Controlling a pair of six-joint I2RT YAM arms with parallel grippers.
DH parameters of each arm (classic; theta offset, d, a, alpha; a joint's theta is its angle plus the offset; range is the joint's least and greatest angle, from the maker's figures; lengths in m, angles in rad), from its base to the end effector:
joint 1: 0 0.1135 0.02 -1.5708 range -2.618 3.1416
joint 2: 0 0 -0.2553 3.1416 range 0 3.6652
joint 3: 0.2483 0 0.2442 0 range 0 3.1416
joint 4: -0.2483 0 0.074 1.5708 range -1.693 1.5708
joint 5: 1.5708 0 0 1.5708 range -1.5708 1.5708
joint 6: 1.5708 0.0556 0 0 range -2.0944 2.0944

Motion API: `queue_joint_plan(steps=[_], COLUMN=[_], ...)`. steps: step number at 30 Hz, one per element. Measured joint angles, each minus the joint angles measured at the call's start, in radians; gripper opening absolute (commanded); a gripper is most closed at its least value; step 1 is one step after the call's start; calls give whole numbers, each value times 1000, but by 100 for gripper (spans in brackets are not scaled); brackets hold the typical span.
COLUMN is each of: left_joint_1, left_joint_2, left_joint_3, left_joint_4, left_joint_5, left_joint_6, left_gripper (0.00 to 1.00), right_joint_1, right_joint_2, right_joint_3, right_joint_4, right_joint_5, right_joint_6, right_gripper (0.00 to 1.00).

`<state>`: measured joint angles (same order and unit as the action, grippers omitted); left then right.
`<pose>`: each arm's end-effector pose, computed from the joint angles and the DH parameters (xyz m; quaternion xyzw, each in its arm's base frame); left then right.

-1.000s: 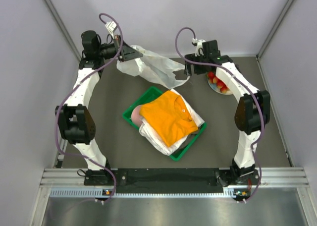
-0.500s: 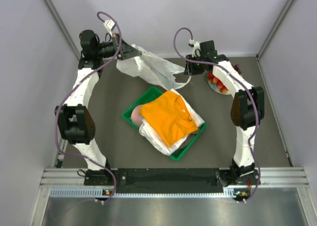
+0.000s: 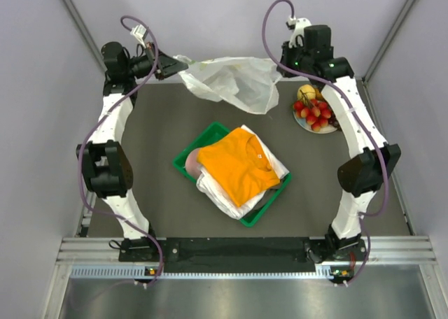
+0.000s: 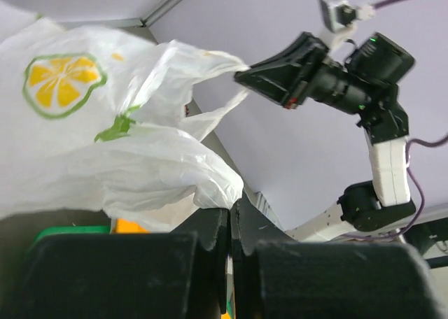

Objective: Place the fruits into the plastic bag

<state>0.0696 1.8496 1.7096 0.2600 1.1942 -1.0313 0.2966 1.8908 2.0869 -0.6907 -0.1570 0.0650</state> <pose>0.4294 -0.0219 0.3966 0.0716 0.6876 -0.6169 0.3761 0.4128 0.1352 0.3996 -0.1388 0.8457 0.1581 0.4905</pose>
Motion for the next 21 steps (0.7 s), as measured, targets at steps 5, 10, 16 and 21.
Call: queue_joint_plan(steps=[5, 10, 16, 21], left_joint_1=[0, -2, -19, -54], left_joint_2=[40, 50, 54, 58], left_joint_3=[2, 2, 27, 68], left_joint_4=[-4, -97, -266, -460], left_joint_5=[-7, -22, -78, -170], left_joint_6=[-25, 27, 149, 301], left_gripper=[0, 0, 9, 67], right_joint_1=[0, 0, 9, 22], right_joint_2=[-45, -58, -59, -59], right_joint_3=[31, 20, 8, 7], right_joint_4=[-18, -31, -36, -43], right_joint_5=[43, 72, 79, 82], right_joint_6=[36, 83, 135, 203], right_gripper=[4, 4, 0, 0])
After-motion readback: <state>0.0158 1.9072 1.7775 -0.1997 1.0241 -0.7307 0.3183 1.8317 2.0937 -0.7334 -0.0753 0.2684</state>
